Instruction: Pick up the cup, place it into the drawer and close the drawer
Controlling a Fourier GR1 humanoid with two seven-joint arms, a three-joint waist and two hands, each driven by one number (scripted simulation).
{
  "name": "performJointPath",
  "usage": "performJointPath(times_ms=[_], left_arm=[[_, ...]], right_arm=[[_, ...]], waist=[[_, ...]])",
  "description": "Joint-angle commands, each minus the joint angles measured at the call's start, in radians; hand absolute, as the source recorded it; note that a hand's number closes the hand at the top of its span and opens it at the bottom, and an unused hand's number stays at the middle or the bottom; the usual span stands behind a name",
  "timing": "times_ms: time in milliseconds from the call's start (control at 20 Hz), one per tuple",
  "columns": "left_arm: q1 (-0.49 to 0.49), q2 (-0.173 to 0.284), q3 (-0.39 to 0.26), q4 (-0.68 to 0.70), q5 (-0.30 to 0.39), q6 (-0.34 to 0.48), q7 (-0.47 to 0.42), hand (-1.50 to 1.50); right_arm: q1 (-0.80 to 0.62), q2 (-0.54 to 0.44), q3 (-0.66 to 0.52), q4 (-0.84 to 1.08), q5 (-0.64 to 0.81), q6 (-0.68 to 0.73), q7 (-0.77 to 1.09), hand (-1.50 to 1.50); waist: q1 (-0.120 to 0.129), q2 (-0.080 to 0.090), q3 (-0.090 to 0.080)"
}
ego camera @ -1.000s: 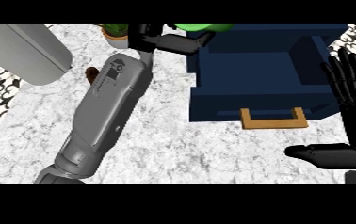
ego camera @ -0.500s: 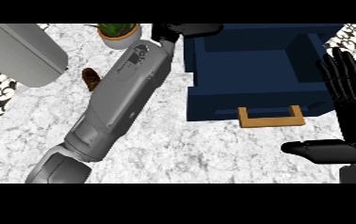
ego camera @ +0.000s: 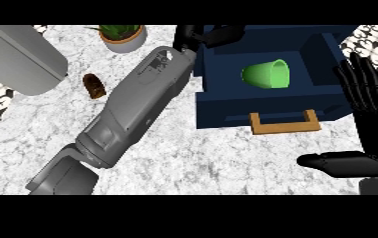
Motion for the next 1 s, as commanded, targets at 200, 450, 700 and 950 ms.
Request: performJointPath(times_ms=[200,450,700,950], left_arm=[[-0.049,0.000,-0.146,0.135,0.033,0.023,0.036,1.50],[-0.012,0.000,-0.265,0.117,0.049,0.048,0.074,-1.50],[0.001,0.000,-0.347,0.096,0.069,0.129,0.080,-1.50],[0.016,0.000,-0.327,0.031,0.114,0.171,-0.032,-1.50]], right_arm=[[-0.024,0.013,0.011,-0.005,-0.001,-0.006,-0.002,-1.50],[-0.100,-0.002,0.008,0.043,-0.011,-0.011,0.046,-1.50],[-0.080,-0.019,-0.002,0.057,0.007,0.009,-0.007,-1.50],[-0.098,-0.006,-0.019,0.038,-0.143,0.063,0.043,-1.50]], waist=[[-0.029,0.012,0.001],[-0.017,0.011,0.001],[-0.039,0.015,0.001],[-0.025,0.008,0.000]])
